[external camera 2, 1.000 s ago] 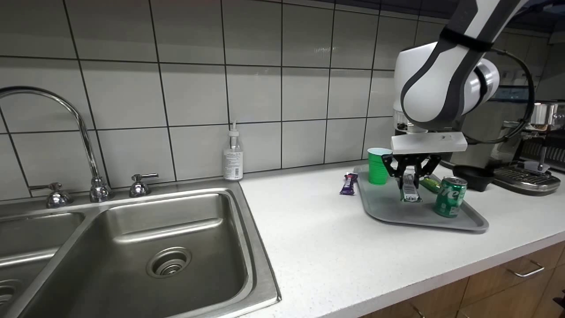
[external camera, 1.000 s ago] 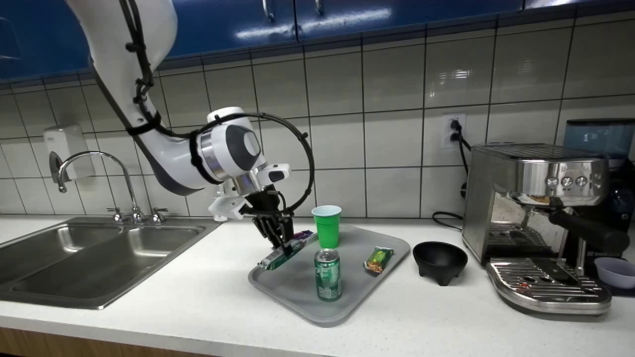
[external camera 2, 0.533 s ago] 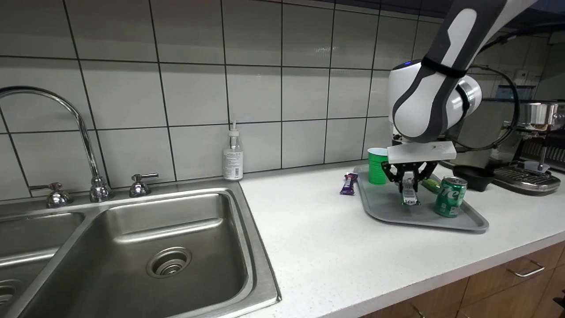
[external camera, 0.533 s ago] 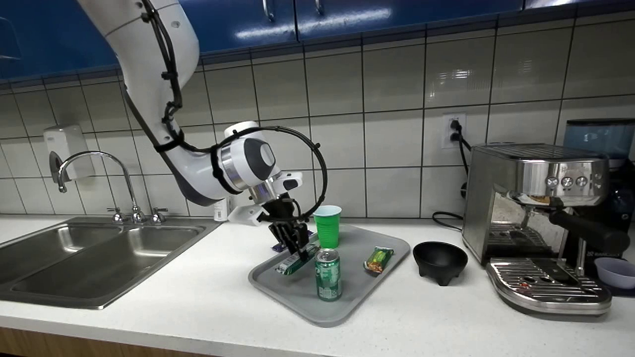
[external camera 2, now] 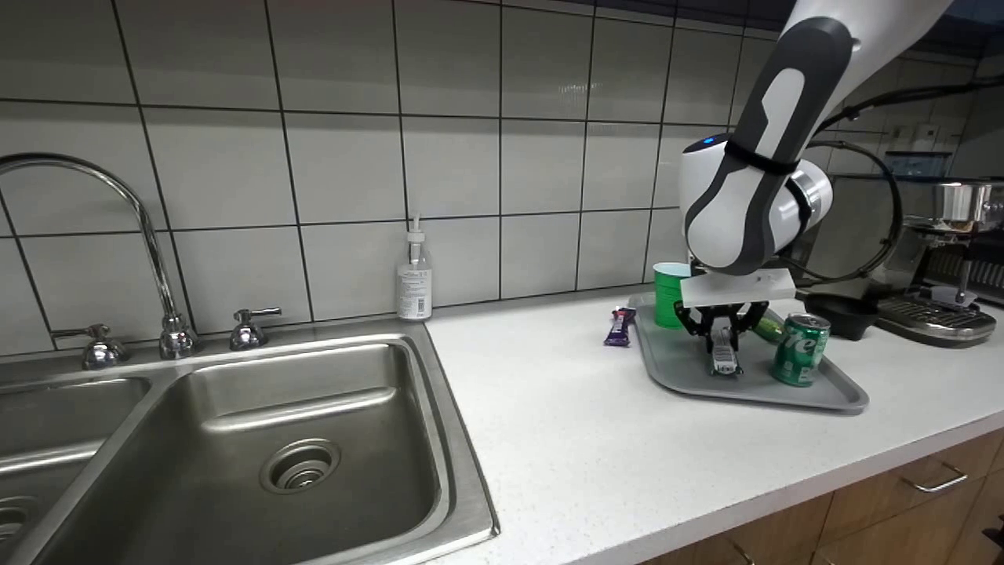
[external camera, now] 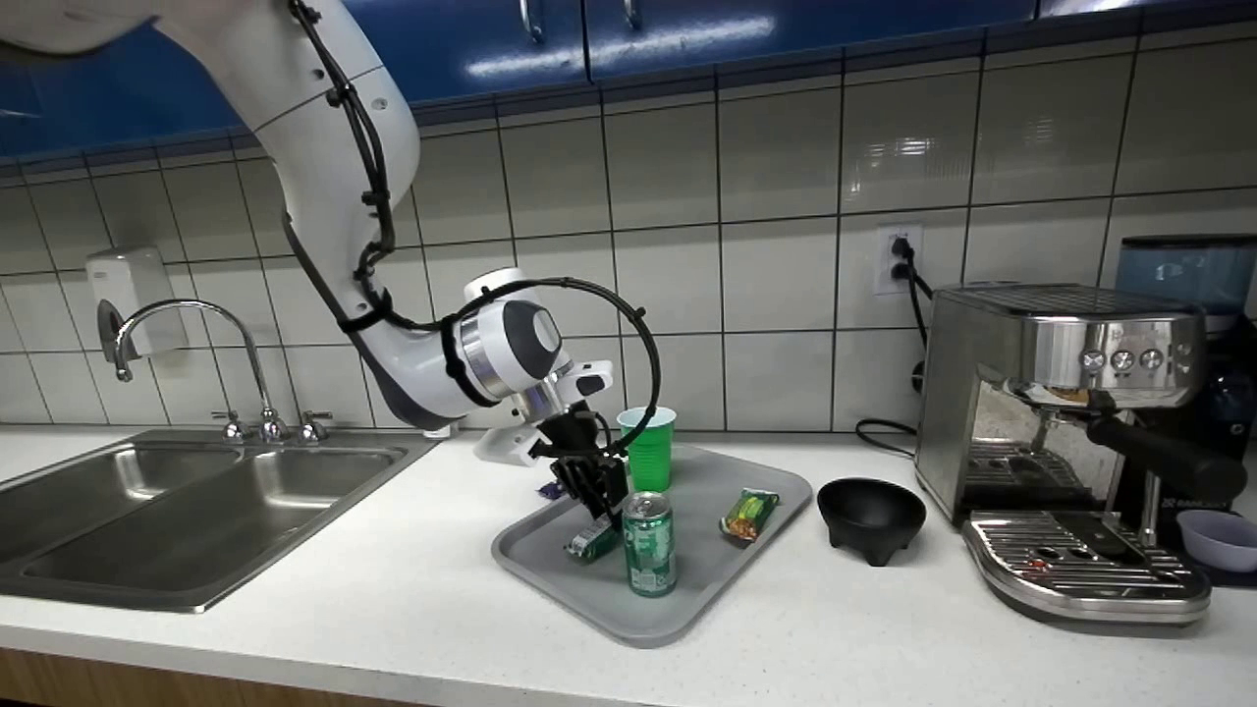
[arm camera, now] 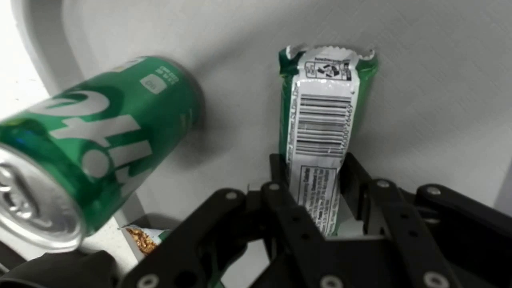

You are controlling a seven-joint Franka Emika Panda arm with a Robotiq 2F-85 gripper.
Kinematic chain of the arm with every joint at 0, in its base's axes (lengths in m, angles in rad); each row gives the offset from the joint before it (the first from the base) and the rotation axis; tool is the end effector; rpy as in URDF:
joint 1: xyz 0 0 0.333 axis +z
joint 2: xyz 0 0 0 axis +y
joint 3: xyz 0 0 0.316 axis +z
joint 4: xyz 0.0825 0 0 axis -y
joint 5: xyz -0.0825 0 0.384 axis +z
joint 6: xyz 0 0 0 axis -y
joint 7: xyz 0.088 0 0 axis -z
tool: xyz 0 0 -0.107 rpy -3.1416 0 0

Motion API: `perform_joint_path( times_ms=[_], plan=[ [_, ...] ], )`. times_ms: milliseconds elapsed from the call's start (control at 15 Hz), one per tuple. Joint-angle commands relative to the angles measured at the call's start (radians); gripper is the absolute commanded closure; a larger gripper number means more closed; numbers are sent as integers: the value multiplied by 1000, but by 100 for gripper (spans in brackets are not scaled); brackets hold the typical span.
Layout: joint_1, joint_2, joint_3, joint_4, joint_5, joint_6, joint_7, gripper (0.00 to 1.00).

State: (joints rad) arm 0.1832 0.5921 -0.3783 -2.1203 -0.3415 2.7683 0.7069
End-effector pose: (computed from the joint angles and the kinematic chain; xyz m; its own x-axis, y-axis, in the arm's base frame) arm 0.5692 -0.1013 0.1516 0.8616 -0.4570 0.2208 -0.5036 -0.8242 0.2592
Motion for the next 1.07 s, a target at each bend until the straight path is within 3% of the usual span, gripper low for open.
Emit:
perform_joint_path(
  times_ms=[0, 267, 333, 1000],
  plan=[
    [28, -1, -20, 19, 11, -3, -3, 32],
    [66, -71, -43, -21, -10, 39, -2, 3],
    [78, -91, -52, -32, -16, 49, -2, 0],
    [139, -301, -26, -220, -80, 87, -62, 0]
  ],
)
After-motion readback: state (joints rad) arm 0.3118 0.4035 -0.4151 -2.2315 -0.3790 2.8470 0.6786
